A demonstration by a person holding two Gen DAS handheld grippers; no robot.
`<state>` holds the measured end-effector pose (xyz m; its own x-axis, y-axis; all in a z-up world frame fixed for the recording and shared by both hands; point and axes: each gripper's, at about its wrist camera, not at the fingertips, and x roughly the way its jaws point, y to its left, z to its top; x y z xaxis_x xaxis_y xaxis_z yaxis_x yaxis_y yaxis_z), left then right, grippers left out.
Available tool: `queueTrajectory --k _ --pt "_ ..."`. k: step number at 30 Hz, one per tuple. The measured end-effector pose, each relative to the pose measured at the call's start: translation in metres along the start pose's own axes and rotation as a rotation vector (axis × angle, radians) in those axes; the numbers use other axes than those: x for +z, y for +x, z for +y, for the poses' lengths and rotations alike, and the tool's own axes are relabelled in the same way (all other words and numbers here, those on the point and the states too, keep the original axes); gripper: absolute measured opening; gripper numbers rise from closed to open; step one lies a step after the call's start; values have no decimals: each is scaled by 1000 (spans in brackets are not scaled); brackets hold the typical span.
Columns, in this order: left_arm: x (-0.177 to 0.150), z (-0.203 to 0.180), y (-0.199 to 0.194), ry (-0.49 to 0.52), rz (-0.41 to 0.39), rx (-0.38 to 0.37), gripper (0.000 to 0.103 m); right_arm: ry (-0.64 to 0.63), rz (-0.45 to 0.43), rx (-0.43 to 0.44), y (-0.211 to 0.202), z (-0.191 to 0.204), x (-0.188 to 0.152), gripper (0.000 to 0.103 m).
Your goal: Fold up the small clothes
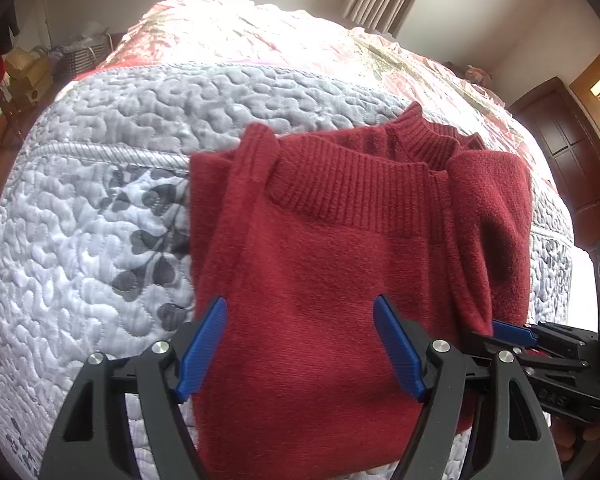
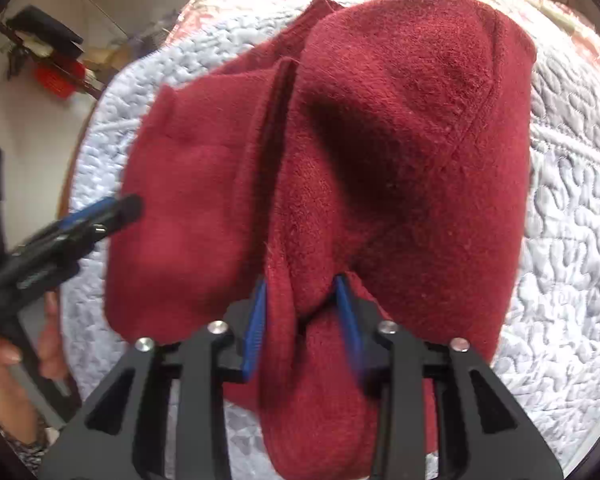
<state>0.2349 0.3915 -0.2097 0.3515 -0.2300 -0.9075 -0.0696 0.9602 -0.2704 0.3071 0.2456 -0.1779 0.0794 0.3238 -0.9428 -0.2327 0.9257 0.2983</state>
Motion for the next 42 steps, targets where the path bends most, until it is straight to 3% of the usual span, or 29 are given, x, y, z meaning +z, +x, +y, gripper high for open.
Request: queueTrajectory --k 3,5,9,14,23,24,28,36,39,42 --pt "3 -10 1 -1 14 -28 76 14 -26 90 -27 -3 -6 38" --pt "5 -19 3 -9 29 -66 76 8 -63 129 -50 -5 -11 48" --pt "8 -44 13 -15 71 -145 77 9 -115 56 -82 -25 -21 48" --pt "6 -84 34 -6 129 -231 77 115 -108 35 -77 -71 -33 46" --pt "4 -120 71 -39 197 -230 77 179 -100 48 -69 -114 -58 45" --pt "5 -123 71 -41 192 -221 75 177 -103 48 -70 -117 -60 45" --pt "4 -134 63 -48 154 -235 21 175 -112 41 -78 -130 -71 45" --pt "3 -137 40 -73 74 -268 14 187 -103 29 -84 -147 -84 45" --pt "5 -126 18 -82 29 -316 14 181 -100 25 -85 -146 -88 45" --pt "8 -117 -7 -48 -11 -318 14 180 -100 18 -86 -145 -91 45"
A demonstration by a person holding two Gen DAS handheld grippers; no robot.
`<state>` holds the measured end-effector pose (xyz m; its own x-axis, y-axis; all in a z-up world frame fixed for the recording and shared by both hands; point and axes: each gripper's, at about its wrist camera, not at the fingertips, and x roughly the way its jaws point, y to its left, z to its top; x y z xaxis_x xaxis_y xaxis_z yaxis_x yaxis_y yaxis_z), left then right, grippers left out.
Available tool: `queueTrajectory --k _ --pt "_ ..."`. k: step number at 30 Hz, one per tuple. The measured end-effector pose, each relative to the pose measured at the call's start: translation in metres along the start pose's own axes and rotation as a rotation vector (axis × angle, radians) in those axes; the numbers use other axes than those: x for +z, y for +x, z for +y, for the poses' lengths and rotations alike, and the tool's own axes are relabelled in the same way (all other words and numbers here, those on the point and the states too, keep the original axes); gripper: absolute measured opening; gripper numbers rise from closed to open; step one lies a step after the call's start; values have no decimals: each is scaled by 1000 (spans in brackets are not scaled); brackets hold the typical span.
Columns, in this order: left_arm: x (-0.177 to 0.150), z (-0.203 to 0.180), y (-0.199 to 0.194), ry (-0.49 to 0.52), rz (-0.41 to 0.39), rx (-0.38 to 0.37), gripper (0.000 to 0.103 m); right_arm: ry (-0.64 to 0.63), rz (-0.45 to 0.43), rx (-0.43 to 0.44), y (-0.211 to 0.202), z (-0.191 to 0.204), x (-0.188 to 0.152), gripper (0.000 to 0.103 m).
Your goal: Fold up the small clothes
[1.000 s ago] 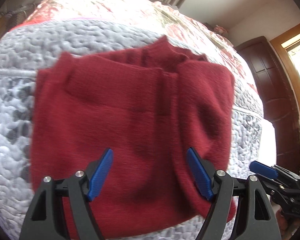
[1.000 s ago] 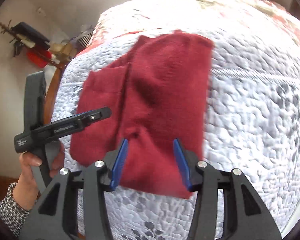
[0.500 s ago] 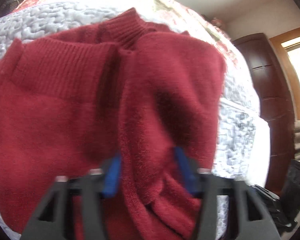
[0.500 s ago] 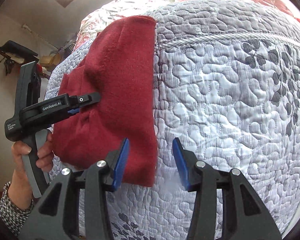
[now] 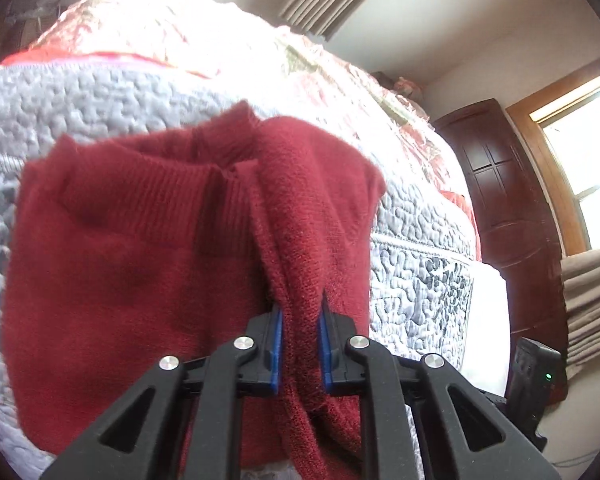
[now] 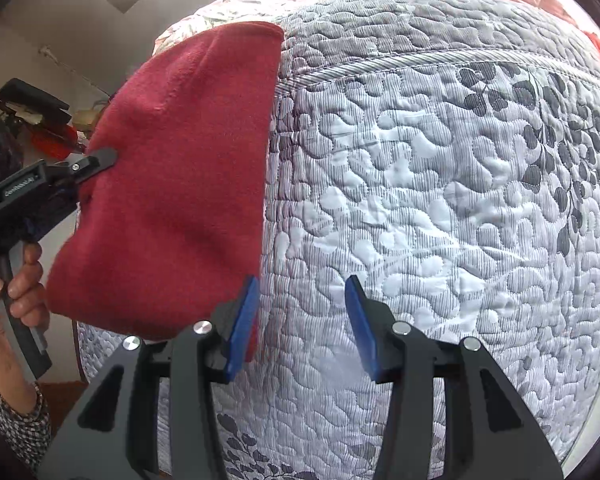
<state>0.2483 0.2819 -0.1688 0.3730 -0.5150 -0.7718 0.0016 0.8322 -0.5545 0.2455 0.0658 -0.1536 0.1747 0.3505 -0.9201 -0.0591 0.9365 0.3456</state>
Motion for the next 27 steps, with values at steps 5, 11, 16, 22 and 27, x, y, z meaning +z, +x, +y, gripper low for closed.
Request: queueTrajectory --k 5,11,16,22,27 --pt "9 17 -37 29 -43 39 14 -12 12 13 8 12 -2 45" --pt "20 77 -77 5 -90 135 14 -64 27 26 20 39 -3 45" --pt "15 148 -80 -69 -53 198 15 -116 50 33 30 68 -3 45" --pt "-18 186 -40 -117 18 226 18 -153 90 30 48 94 -6 45" --pt "-22 180 -59 -114 -2 256 38 -139 133 67 61 107 -12 48"
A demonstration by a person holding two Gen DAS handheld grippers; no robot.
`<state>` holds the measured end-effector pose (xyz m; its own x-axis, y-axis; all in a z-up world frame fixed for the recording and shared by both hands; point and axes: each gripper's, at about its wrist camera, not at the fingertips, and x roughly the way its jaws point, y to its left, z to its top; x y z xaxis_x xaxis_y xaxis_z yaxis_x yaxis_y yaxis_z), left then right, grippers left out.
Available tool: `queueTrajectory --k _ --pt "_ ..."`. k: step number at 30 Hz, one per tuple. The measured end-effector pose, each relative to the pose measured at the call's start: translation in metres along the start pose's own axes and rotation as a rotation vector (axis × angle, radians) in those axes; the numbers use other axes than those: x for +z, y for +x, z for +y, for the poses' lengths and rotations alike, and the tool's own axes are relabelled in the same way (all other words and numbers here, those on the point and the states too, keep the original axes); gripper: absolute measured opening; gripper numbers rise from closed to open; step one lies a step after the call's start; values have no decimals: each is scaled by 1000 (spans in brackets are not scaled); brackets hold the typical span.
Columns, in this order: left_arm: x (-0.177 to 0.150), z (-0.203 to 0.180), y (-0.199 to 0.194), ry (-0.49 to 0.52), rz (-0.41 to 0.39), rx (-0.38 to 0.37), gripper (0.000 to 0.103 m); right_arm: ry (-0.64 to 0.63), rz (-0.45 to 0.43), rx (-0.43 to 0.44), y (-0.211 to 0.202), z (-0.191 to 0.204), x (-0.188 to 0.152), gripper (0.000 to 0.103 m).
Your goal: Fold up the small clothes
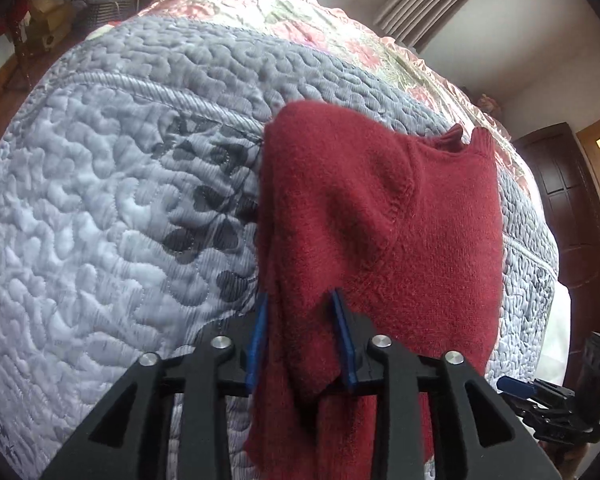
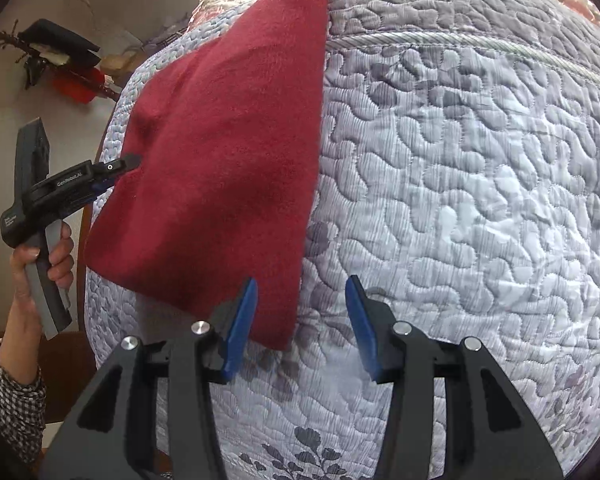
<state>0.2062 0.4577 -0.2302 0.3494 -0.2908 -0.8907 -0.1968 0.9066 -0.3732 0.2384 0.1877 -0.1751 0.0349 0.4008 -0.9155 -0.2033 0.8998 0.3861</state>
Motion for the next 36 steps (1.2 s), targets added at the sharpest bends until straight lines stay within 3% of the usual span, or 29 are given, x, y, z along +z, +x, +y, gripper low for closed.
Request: queueTrajectory --k 4,10,11,12,13,16,21,26,30,33,36 --pt "-15 2 -35 16 -12 -33 69 12 21 47 10 7 -4 52" --pt "-56 -2 -38 7 71 -83 70 14 64 21 33 12 -4 55" --pt "-61 -2 -33 12 83 -80 69 18 72 14 38 12 -4 55" --pt "-65 -4 -27 21 93 -63 59 28 84 22 43 11 -5 51" --pt "-66 -4 -19 29 111 -46 39 39 92 48 46 11 -5 36" --pt "-65 2 -5 12 146 -24 21 31 95 73 40 14 -5 22" --pt "-59 8 -32 18 85 -66 14 -20 32 121 -6 23 -6 17" --pt "-70 11 -6 64 137 -27 14 -33 105 22 23 14 -7 17" --pt "-71 12 9 63 138 -13 17 -49 131 -4 45 7 -6 20" --pt "-67 9 2 82 147 -20 25 -75 140 17 36 7 -1 29" --pt "-52 11 -18 93 137 -3 54 -109 102 1 15 -1 15 36"
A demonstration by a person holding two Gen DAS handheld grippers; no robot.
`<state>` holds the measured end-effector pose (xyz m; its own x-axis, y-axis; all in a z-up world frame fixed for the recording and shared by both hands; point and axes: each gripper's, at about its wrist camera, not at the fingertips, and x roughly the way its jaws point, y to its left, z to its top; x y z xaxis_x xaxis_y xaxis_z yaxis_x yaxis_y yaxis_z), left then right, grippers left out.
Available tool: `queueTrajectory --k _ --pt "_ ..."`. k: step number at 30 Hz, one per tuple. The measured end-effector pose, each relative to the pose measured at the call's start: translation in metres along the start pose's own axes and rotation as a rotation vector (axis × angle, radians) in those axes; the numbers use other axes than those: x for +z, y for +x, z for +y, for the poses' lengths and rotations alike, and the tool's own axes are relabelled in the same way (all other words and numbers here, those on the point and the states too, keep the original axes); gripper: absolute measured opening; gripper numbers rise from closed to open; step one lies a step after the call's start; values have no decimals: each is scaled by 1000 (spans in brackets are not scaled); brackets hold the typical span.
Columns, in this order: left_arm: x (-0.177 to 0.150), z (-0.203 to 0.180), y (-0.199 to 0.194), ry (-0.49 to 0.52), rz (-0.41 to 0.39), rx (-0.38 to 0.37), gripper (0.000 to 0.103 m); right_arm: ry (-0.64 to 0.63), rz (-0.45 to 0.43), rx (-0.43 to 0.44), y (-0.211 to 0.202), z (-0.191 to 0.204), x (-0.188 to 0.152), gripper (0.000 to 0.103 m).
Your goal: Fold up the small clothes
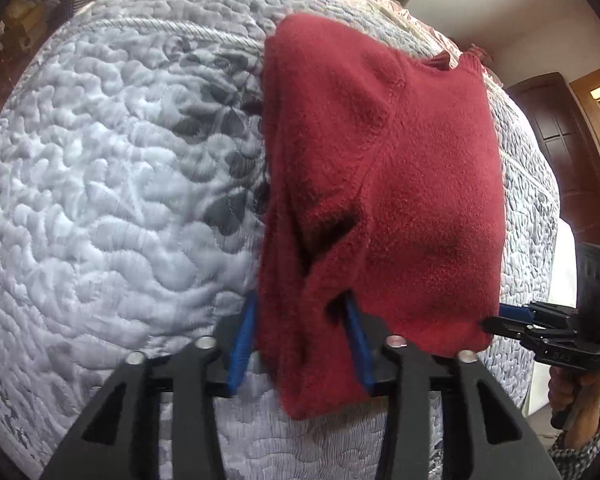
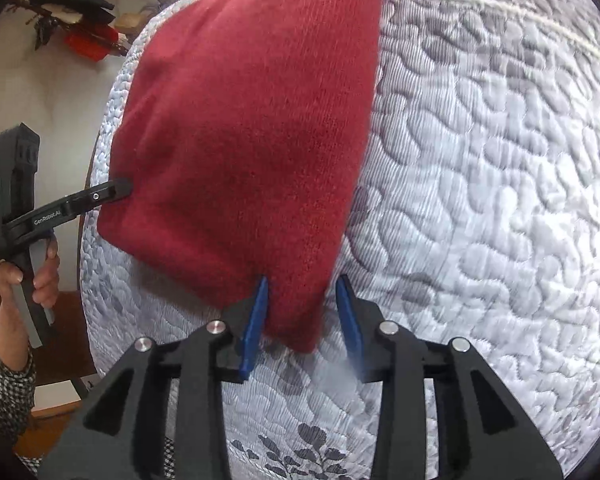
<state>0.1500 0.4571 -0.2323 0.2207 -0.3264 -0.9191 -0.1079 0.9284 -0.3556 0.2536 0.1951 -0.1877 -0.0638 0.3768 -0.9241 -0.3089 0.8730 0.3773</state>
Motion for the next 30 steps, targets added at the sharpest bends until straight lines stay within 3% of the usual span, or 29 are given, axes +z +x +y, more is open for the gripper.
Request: queueTrajectory --k 3,6,13,14,16,18,21,24,28,30 --pt "26 4 -23 3 -81 -12 60 -1 -56 -21 -26 -12 21 37" --pt "74 3 -24 -5 -134 -7 62 5 -114 -86 -38 -25 54 37" --pt "152 -6 19 -34 -125 -15 61 22 -166 -135 -37 -36 113 37" --pt "155 -8 24 -42 -120 -30 59 21 -165 -131 -36 -37 118 37" --pt "154 -8 29 -39 -108 -21 30 24 -162 -122 -29 -32 123 37" --pt "153 -10 27 -40 -125 -37 23 25 -163 -123 -27 -31 126 37" --pt "143 -6 8 -55 -220 -13 14 12 -175 -125 -22 -21 125 37" --pt "134 11 -2 -92 -287 23 14 -3 -179 -125 -20 -18 123 37" --pt "136 7 20 -65 -247 64 15 12 -171 -130 -15 -22 126 37" --pt "139 3 20 -54 -228 43 19 22 -169 -128 -16 -23 125 37"
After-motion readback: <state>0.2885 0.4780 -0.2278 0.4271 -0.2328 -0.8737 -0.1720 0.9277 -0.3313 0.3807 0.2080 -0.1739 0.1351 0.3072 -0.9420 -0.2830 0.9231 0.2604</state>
